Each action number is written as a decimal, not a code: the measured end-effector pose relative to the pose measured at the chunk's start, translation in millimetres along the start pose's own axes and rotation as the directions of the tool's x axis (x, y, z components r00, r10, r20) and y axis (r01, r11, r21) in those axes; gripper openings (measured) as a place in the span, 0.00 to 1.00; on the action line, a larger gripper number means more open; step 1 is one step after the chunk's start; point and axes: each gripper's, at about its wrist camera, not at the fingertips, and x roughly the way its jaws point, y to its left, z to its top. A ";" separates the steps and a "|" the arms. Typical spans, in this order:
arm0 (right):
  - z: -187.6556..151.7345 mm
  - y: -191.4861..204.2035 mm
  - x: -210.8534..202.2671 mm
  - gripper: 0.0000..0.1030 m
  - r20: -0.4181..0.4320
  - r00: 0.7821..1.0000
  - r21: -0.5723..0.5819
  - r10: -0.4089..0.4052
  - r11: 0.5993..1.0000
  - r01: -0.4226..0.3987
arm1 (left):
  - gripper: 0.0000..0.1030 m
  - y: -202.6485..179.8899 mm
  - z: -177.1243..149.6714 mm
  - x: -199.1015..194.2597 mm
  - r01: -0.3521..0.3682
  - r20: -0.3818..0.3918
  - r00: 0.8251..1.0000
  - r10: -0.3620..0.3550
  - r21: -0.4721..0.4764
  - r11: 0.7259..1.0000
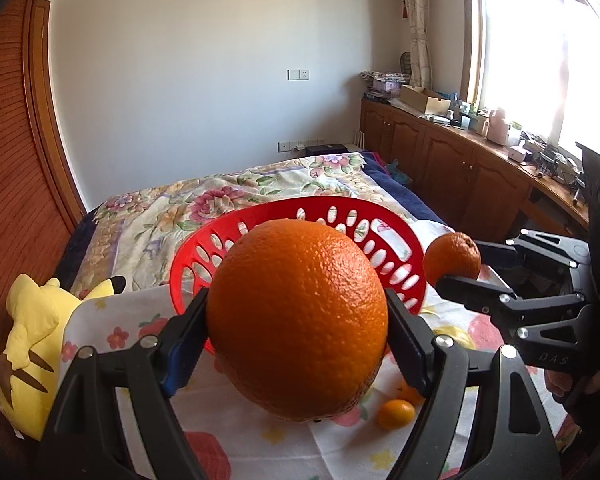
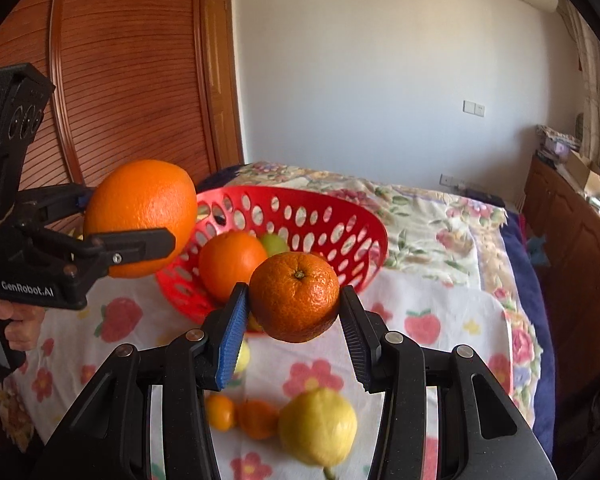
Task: Organize fruits
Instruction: 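Lift both fruits and carry them over the red basket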
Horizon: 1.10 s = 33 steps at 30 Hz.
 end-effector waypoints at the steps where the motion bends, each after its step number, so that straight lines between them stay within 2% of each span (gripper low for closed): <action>1: 3.7 -0.8 5.0 0.45 -0.002 1.000 -0.006 0.002 1.000 -0.002 | 0.79 2.5 2.3 3.7 -0.002 -0.004 1.000 0.002 -0.001 1.000; 9: 26.9 -11.0 59.1 0.45 -0.061 0.998 -0.024 0.020 0.999 -0.021 | 0.79 22.9 12.1 32.8 -0.021 -0.038 0.999 0.021 -0.021 1.000; 18: 28.0 -14.5 103.0 0.45 -0.142 0.988 -0.016 0.053 0.998 -0.056 | 0.79 36.1 11.0 47.6 -0.036 -0.057 0.998 0.034 -0.034 0.999; 24: 27.8 -10.2 111.5 0.46 -0.160 0.986 -0.022 0.038 0.999 -0.042 | 0.79 36.7 11.3 54.4 -0.034 -0.066 0.997 0.032 -0.032 0.999; 33: 31.1 -9.8 96.5 0.47 -0.124 0.991 -0.027 0.044 0.998 -0.048 | 0.79 34.8 19.7 66.8 -0.034 -0.083 0.996 0.033 -0.015 0.999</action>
